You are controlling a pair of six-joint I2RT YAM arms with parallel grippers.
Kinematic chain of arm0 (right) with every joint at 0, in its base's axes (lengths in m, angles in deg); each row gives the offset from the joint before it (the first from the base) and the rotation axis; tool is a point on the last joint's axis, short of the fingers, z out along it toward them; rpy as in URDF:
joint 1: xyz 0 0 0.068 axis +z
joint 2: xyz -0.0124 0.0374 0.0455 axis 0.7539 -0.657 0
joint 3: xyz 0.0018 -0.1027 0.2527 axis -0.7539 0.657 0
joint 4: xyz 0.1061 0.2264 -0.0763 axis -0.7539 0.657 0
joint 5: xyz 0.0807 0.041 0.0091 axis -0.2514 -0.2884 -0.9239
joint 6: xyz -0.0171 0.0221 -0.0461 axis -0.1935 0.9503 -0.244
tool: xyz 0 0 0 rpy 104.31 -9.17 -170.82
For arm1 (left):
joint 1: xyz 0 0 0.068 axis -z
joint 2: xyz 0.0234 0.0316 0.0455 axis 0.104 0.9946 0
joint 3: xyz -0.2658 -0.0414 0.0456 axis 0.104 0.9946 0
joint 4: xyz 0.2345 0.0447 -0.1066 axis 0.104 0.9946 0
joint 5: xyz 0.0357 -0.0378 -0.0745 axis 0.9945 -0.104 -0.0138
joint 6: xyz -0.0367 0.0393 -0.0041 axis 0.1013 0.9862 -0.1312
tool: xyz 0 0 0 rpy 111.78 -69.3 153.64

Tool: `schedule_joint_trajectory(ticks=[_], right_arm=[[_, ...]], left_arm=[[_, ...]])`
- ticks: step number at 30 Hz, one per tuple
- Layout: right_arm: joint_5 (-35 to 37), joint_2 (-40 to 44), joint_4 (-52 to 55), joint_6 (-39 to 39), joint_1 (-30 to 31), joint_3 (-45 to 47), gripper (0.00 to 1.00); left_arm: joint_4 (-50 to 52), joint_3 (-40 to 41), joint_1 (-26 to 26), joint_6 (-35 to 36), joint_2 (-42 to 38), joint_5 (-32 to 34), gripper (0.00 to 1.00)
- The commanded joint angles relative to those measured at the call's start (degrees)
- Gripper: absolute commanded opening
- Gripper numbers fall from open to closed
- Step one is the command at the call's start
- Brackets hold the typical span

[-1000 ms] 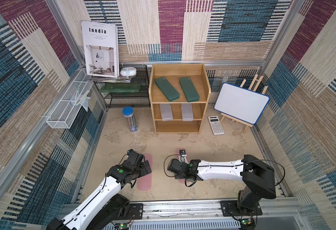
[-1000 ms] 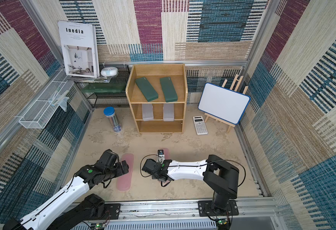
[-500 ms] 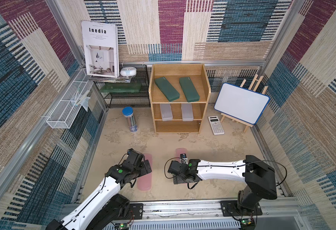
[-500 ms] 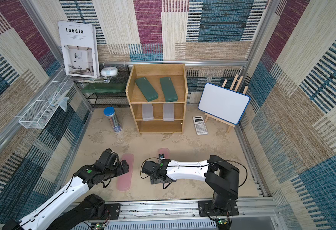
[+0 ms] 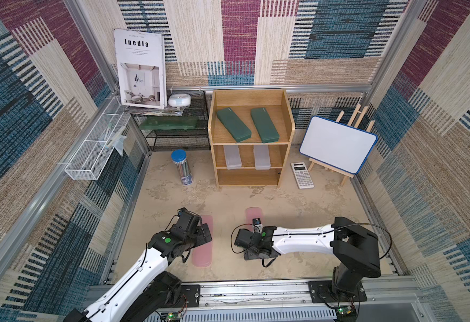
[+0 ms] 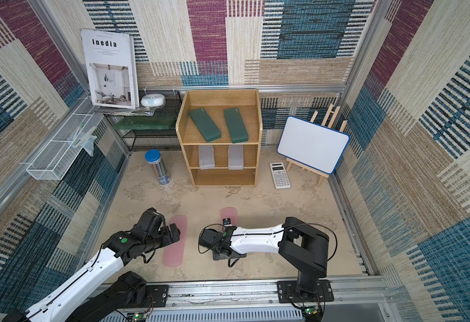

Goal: Place the pencil cases on the shelf according to color
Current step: Pick up the pencil case from the center of the board, then place the pencil case on the shelf.

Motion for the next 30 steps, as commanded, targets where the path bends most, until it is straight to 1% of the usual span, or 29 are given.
schedule_joint_trajectory(ticks=[1,7,15,18,23,30], right_arm=[[-0.7,0.1,-0.5,1.7,0.1,1.9,0.8],[3.2,5.6,1.1,2.3,0.2,3.0,0.72],[9.7,8.7,4.3,-0.9,-0.5,-0.1,0.72],[10.8,8.6,3.0,-4.1,-2.5,-1.2,0.72],[11.4,6.9,-1.9,-11.7,-7.6,-3.3,0.71],[11.3,1.6,-7.4,-21.7,-14.6,-8.0,0.71]], left_arm=[[0.7,-0.4,0.0,0.7,-0.1,0.3,0.99],[0.6,-1.0,0.0,0.7,0.2,0.4,0.99],[-0.3,-1.5,0.0,0.8,1.5,0.5,0.99],[-1.0,-1.7,0.0,0.9,2.7,0.3,0.99],[-2.3,-2.4,0.0,0.7,4.4,0.2,0.99],[-3.1,-4.2,0.0,1.4,7.1,1.0,0.99]])
